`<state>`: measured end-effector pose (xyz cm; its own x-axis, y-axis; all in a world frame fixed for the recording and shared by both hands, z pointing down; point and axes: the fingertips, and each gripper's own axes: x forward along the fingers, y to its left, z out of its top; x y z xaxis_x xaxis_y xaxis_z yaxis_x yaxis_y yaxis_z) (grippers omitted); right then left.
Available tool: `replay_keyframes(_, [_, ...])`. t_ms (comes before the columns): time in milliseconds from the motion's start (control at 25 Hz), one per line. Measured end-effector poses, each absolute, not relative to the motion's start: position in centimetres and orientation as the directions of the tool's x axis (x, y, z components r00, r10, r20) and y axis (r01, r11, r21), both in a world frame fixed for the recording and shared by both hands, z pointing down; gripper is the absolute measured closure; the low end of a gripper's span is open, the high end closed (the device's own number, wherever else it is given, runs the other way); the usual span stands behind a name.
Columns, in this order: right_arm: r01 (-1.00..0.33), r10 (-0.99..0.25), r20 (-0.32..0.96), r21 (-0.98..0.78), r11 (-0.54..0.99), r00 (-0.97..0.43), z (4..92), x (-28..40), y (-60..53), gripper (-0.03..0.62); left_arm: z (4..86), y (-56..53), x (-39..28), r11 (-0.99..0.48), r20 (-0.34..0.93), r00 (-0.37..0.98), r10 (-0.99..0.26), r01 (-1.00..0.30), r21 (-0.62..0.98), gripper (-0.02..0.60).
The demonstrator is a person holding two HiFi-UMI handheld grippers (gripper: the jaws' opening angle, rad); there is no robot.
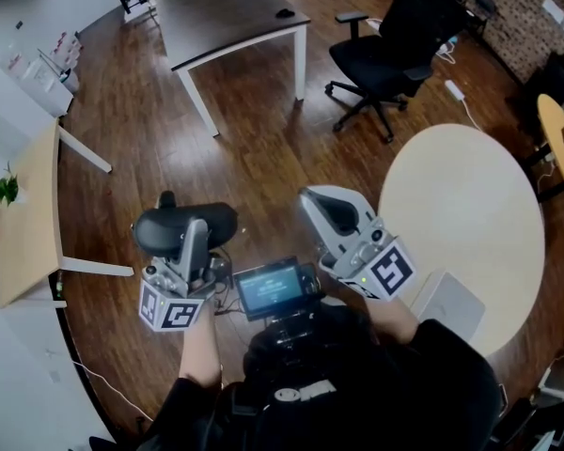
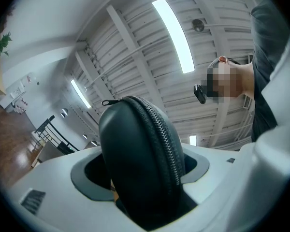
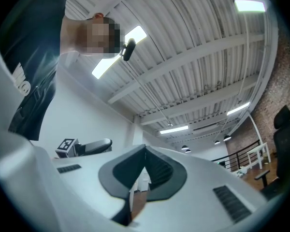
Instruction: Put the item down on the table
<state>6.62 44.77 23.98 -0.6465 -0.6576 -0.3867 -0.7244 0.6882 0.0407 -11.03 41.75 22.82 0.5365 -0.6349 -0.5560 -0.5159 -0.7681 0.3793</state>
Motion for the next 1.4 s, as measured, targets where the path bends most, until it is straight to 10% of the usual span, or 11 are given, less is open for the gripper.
replay_keyframes(1400, [-0.726, -0.653, -0.408, 0.038, 0.686, -0.638, 23.8, 6.5, 28.6, 0.592, 23.4, 26.0, -10.6, -0.787, -0.561, 0.556, -0.614, -0.492, 0.373, 0.245])
